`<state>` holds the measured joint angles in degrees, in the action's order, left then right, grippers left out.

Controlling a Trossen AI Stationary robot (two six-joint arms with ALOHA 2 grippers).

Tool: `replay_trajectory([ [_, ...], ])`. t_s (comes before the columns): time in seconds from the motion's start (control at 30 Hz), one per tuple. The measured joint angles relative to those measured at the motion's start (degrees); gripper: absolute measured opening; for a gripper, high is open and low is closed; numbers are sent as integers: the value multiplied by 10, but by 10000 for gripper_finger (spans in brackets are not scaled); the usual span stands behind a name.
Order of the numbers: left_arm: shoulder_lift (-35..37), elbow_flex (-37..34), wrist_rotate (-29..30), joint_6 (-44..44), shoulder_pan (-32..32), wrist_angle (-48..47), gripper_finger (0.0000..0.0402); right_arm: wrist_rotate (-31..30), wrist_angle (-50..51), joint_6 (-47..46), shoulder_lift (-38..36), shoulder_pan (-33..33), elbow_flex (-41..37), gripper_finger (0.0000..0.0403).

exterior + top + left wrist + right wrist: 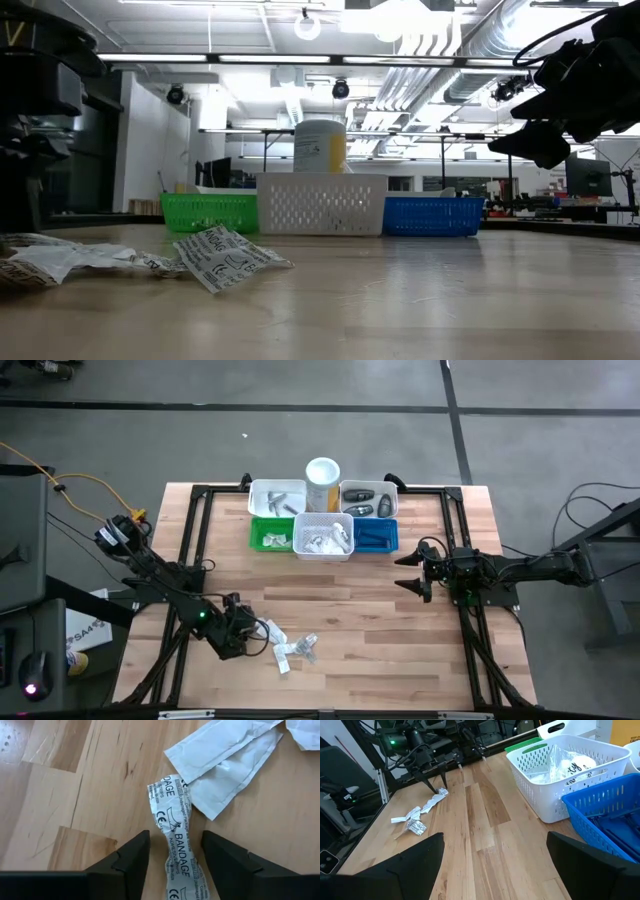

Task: Pick & Place Travel size toiletries
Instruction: Put the white bandage into the green bin

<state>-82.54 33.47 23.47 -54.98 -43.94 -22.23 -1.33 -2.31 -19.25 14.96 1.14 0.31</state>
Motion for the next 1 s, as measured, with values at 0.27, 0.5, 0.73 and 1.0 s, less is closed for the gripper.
replay_trajectory([
  [0.27, -1, 0, -1, -8, 0, 0, 80, 0, 0, 0, 0, 0, 0, 346],
  [0.5, 10, 27, 14, 21, 1, -41, 7, 0, 0, 0, 0, 0, 0, 346],
  [0.73, 39, 88, 91, 24, 36, -164, 9, 0, 0, 0, 0, 0, 0, 346],
  [1.0, 84, 143, 279, 100, 170, -258, 6, 0, 0, 0, 0, 0, 0, 346],
])
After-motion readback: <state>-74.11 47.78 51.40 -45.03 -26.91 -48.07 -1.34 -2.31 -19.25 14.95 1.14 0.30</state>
